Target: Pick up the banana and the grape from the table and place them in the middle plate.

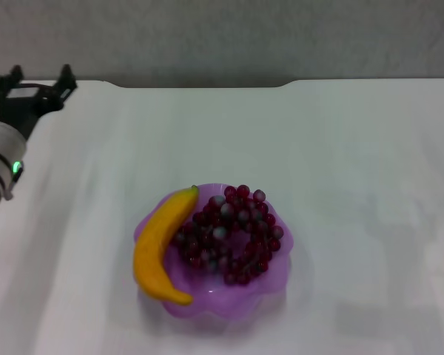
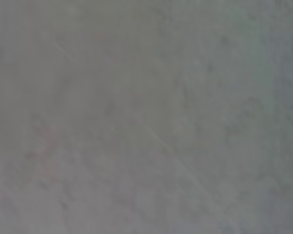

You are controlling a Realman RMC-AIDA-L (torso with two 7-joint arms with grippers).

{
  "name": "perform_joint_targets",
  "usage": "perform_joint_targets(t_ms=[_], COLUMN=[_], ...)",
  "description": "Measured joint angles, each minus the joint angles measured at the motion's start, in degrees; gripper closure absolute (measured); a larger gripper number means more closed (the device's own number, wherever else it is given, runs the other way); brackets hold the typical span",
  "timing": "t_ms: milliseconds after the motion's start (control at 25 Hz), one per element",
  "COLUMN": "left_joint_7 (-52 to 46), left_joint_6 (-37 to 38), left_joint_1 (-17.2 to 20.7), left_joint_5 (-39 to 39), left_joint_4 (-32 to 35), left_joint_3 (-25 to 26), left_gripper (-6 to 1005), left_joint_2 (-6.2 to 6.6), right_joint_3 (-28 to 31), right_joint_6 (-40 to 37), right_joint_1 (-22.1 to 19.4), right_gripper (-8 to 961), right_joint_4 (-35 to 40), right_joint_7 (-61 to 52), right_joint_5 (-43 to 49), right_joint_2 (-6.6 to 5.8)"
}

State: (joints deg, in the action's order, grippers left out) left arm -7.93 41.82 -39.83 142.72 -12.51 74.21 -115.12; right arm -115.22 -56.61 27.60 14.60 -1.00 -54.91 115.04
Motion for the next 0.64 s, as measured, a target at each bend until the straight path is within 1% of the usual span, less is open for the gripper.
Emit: perform_joint_targets(t_ms=[80,120,160,400,440,480,640], left_joint_7=[1.8,1.8,3.28,5.94,6.78,6.78,8.98], left_joint_6=[2.32,2.32,3.54,3.99,3.93,3.93,2.95], left_joint_1=[0.04,0.04,0.26,1.1,1.19,1.19,0.81], left_joint_5=[-0.23,-0.23,-0.16,-0.27,-0.29,-0.29,-0.33], left_joint_4=[1.21,1.21,1.56,1.97,2.34,2.34,2.75], left_joint_3=[1.33,1.33,2.98,5.43,7.16,7.16,12.07], left_gripper=[105,105,105,105,105,105,105], left_joint_2=[-0.24,-0.24,-0.5,-0.55,-0.56,-0.56,-0.58], right_joint_3=[0.0,0.0,0.03,0.97,1.6,1.6,3.1], right_joint_6=[0.51,0.58,0.58,0.63,0.72,0.72,1.07], right_joint_1=[0.27,0.29,0.31,0.63,1.06,1.06,2.57], right_gripper=[62,62,62,62,62,62,62], right_joint_4=[-0.04,-0.05,-0.06,-0.31,-1.14,-1.14,-2.98], right_joint_7=[1.14,2.0,3.25,5.59,5.64,5.64,5.71], right_joint_5=[-0.01,-0.01,-0.04,-0.58,-0.63,-0.63,-0.7], right_joint_2=[0.0,0.01,0.0,-0.01,-0.05,-0.05,-0.06])
